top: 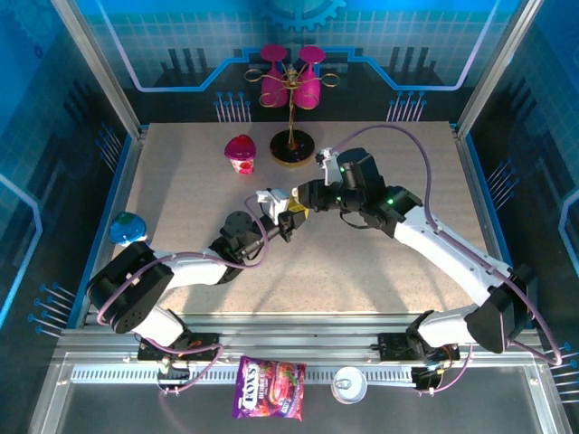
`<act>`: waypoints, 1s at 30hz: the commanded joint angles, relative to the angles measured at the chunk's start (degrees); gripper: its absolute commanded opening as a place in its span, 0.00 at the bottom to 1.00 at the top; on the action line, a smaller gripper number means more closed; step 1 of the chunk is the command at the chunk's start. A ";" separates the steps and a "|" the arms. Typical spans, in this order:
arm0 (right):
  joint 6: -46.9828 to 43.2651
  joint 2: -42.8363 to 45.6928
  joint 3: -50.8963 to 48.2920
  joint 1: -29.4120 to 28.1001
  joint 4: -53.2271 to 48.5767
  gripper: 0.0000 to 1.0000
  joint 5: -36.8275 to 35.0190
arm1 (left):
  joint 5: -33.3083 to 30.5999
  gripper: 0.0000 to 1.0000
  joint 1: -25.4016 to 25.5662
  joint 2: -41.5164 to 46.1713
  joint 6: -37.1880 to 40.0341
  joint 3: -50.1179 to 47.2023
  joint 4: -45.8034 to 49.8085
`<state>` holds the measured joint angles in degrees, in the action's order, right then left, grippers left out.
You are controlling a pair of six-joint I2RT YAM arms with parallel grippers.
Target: Insert wireless bluetooth earbuds into charging case
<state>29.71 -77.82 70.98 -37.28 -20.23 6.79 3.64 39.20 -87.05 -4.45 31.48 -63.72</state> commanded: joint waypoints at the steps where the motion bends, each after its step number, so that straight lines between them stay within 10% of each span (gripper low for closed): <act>1: -1.84 -1.31 1.68 -1.13 3.25 0.28 -2.66 | -0.80 0.04 0.82 0.26 -1.46 2.08 -0.26; 30: 1.94 -3.46 -3.87 -1.41 10.74 0.30 0.04 | -6.26 0.04 1.01 3.09 -8.18 4.89 2.51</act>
<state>30.44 -80.82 68.25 -37.93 -9.96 5.02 -0.97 39.92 -85.97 -10.90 33.98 -58.24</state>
